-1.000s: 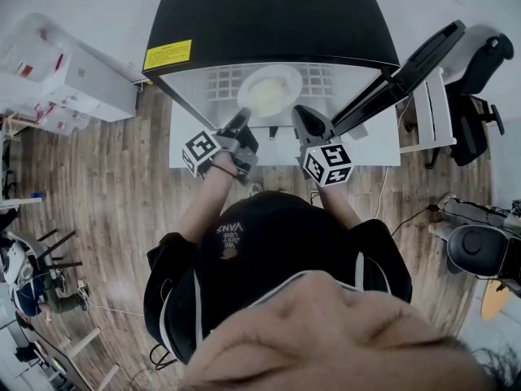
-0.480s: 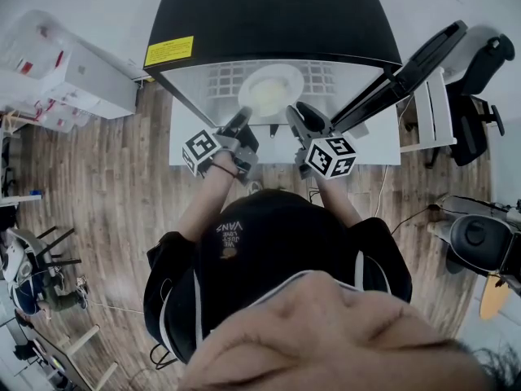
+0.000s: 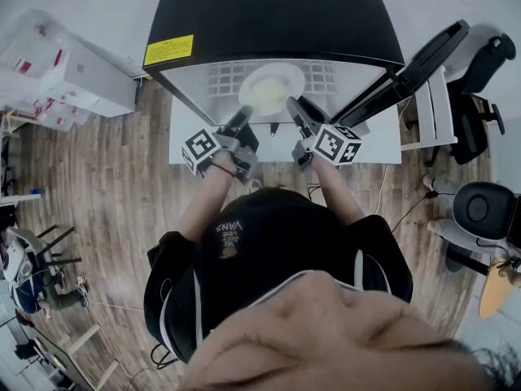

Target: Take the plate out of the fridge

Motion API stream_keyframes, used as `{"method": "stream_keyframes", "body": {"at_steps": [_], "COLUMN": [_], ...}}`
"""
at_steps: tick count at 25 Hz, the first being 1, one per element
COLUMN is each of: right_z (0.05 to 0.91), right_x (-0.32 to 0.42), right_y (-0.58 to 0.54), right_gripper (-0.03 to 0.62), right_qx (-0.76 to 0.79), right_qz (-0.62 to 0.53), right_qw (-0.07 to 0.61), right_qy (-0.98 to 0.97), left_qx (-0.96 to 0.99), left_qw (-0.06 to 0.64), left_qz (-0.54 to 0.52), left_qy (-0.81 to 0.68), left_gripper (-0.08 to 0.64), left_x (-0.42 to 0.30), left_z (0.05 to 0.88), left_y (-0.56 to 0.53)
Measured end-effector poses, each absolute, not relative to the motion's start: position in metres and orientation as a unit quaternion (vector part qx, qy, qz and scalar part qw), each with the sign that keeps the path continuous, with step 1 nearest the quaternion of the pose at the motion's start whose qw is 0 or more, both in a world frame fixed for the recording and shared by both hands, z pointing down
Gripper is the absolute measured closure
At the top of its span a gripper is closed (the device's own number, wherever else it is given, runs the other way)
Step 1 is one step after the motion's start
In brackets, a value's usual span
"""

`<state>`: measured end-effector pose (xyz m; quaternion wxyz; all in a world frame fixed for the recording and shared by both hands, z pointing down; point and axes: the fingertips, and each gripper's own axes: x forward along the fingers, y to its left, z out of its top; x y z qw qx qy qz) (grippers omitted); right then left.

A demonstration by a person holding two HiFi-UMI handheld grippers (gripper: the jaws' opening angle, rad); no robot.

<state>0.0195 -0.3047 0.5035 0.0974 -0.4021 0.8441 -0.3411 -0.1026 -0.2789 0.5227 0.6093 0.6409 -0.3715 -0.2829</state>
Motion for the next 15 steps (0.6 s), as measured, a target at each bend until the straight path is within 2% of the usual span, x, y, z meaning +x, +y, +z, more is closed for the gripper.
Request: {"method": "stream_keyframes", "body": {"at_steps": [15], "right_z": [0.5066], "right_x": [0.0228], "right_y": [-0.3147], "right_gripper": [0.482], "right_qx": [-0.405], "right_qz": [-0.361], "right_qw": [0.124], "right_qy": [0.831], "left_qx": [0.653], "left_qw": [0.608], "left_qz": [-0.273], "left_qy": [-0.359], "left_gripper": [0.534], "left_x": [-0.0998], "left_z": [0.5249], "left_y": [-0.2802]}}
